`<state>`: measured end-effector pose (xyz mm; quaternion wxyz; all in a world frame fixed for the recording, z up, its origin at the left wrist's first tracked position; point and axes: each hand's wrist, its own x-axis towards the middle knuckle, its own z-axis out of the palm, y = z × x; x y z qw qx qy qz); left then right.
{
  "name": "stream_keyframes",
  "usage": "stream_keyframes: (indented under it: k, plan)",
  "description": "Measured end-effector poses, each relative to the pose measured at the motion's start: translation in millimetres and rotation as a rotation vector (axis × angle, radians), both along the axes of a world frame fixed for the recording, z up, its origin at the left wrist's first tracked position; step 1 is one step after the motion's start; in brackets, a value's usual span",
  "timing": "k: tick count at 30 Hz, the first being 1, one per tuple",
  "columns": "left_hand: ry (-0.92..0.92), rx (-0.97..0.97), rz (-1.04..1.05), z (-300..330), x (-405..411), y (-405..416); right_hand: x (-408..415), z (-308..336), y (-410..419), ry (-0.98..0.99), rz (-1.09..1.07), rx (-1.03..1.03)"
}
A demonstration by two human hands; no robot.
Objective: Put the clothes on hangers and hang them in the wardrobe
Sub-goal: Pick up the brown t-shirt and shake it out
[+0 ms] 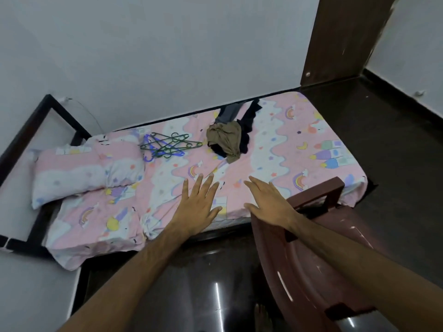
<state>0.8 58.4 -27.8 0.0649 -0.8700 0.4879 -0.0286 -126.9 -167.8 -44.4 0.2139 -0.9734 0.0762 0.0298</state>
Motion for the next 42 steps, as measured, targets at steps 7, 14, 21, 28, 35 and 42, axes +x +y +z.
stream_keyframes:
  k: [7, 14, 21, 28, 35, 42]
  plan:
    - [0.007, -0.014, -0.099, -20, 127, -28, 104, -17, -24, 0.069, -0.084, -0.02]
    - [0.076, -0.008, -0.289, -39, 252, -54, 185, -39, -26, 0.146, -0.293, -0.066]
    - [0.098, 0.039, -0.484, -59, 345, -122, 238, -73, -52, 0.224, -0.485, -0.007]
    - [0.059, 0.18, -0.558, -96, 418, -220, 300, -140, -122, 0.24, -0.611, 0.233]
    - [0.03, 0.415, -0.65, -133, 468, -301, 322, -193, -154, 0.155, -0.805, 0.532]
    - [-0.073, 0.531, -0.815, -180, 502, -365, 352, -267, -138, 0.003, -0.991, 0.697]
